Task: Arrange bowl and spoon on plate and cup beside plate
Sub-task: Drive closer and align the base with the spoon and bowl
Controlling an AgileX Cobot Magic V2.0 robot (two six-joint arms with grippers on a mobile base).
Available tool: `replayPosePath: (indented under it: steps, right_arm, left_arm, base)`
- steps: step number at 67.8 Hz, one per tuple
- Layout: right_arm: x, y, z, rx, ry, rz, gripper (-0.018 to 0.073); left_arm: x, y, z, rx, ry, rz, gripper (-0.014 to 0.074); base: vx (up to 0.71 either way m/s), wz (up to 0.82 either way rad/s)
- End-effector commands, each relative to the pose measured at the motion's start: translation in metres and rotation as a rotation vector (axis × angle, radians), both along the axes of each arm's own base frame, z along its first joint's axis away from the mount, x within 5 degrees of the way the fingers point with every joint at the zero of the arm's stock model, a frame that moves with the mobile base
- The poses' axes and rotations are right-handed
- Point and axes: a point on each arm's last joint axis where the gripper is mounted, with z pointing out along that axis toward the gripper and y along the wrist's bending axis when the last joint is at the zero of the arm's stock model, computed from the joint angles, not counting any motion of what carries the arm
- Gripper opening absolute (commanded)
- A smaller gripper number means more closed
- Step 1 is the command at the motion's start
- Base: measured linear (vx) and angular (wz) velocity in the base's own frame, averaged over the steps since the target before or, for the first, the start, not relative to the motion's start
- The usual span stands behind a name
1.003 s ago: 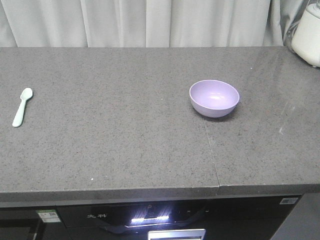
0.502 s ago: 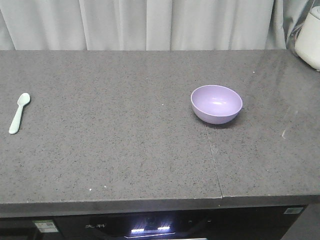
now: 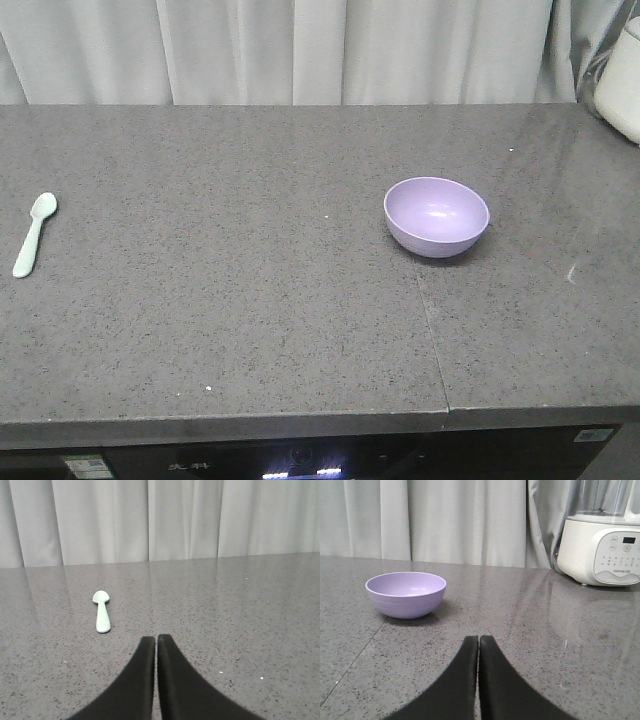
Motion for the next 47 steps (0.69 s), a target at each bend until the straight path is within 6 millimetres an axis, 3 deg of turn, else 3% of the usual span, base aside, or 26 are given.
replayPosePath:
  steps: [1,47]
  right_arm:
    - [-0.0013,-0.0007,0.0077,-0.010,-0.092,-0.011,-0.0003]
    - [-0.0013,-0.0007,0.0077,-0.010,-0.092,-0.011,-0.0003]
  left_arm:
    - [-0.0020,-0.0002,0.0163,-0.011,-0.110,-0.006,-0.0007]
    - [-0.0020,-0.0002,0.0163,-0.011,-0.110,-0.006,-0.0007]
  base:
    - [0.03,0.00]
    - [0.02,0.01]
